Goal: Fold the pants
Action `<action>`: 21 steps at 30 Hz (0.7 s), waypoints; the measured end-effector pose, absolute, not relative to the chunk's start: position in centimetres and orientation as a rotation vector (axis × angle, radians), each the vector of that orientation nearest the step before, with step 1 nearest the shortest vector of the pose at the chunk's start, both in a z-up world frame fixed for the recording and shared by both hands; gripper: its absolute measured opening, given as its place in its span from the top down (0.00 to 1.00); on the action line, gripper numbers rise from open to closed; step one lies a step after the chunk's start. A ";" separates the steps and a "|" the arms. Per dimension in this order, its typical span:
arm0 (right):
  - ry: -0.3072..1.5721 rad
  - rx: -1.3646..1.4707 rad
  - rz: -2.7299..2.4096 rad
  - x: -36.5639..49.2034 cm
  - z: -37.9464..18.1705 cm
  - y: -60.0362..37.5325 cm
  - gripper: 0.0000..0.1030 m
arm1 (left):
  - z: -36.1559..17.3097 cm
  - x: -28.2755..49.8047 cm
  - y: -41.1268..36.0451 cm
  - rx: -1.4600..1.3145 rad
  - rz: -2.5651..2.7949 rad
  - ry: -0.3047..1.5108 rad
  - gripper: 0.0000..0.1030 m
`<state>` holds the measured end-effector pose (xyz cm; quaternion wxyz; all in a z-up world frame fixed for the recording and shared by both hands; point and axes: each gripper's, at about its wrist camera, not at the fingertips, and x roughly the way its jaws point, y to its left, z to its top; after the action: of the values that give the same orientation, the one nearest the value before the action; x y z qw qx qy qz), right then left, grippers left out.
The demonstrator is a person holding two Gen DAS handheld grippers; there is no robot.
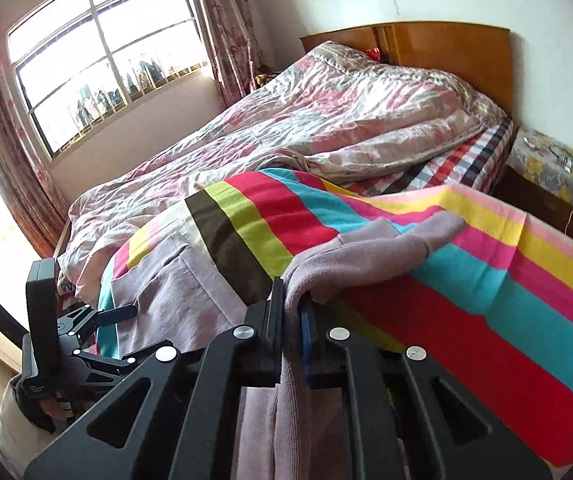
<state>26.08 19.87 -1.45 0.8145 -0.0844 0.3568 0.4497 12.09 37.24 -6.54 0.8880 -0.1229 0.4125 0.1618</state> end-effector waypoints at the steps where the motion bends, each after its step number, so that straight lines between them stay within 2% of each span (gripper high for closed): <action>1: 0.728 -0.235 0.979 24.5 -1.0 21.2 0.91 | -6.3 11.1 37.7 -0.267 0.345 0.848 0.06; 4: 0.624 -0.455 1.072 18.8 -1.0 25.9 0.91 | -5.4 7.5 39.7 -0.323 0.412 0.814 0.03; 7: 0.575 -0.701 1.175 12.8 -3.8 29.9 0.90 | -4.6 3.7 42.2 -0.395 0.500 0.779 0.03; 9: 0.596 -0.856 1.237 9.5 -7.0 31.2 0.86 | -3.9 1.6 43.6 -0.429 0.546 0.755 0.03; 10: 0.605 -0.904 1.253 8.4 -8.5 31.4 0.77 | -3.6 0.8 44.0 -0.438 0.558 0.748 0.03; 11: 0.615 -0.919 1.272 7.8 -9.6 31.2 0.61 | -3.4 0.2 44.3 -0.442 0.566 0.745 0.03; 13: 0.644 -0.884 1.308 7.4 -10.4 30.0 0.51 | -3.0 -0.2 44.4 -0.433 0.560 0.743 0.03; 17: 0.673 -0.769 1.323 8.0 -8.5 25.8 0.51 | -2.1 1.7 42.2 -0.386 0.461 0.740 0.03; 21: 0.700 -0.585 1.232 10.5 -5.5 19.7 0.51 | -1.2 5.4 36.1 -0.206 0.255 0.740 0.03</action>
<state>10.46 19.75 -5.50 0.7202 -0.2649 0.3168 0.5575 5.43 36.11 -1.24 0.9192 -0.1004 0.3600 0.1239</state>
